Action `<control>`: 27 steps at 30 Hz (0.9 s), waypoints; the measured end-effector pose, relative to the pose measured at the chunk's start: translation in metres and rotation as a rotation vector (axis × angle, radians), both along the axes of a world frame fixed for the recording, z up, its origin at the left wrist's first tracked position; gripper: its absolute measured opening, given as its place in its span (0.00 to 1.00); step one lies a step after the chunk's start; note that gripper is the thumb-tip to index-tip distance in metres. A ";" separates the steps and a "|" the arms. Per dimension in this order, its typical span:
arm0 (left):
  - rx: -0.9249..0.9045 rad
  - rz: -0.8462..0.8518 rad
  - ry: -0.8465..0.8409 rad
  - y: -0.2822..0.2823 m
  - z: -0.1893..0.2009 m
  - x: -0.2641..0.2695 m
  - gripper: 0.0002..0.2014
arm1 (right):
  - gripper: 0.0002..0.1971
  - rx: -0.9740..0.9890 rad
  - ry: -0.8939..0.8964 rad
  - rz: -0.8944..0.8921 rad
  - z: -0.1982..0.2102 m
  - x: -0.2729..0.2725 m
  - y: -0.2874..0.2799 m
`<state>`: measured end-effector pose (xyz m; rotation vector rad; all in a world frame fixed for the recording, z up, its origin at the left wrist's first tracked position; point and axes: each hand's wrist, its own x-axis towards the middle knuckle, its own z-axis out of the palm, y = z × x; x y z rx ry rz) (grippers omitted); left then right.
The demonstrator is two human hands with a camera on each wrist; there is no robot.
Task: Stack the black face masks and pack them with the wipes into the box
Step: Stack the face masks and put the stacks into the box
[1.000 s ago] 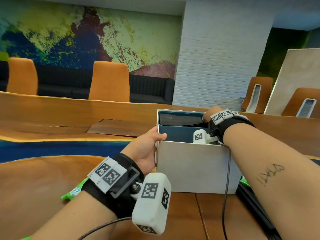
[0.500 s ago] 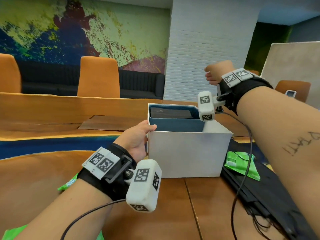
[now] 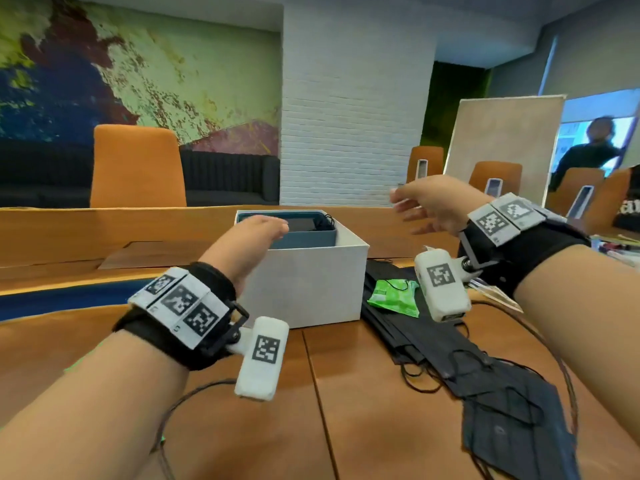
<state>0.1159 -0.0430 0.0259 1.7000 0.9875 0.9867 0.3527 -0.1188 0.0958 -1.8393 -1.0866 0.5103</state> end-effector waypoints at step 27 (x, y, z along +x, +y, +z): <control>0.288 0.113 0.532 0.002 -0.013 0.047 0.15 | 0.22 -0.899 -0.796 0.003 -0.125 0.056 -0.037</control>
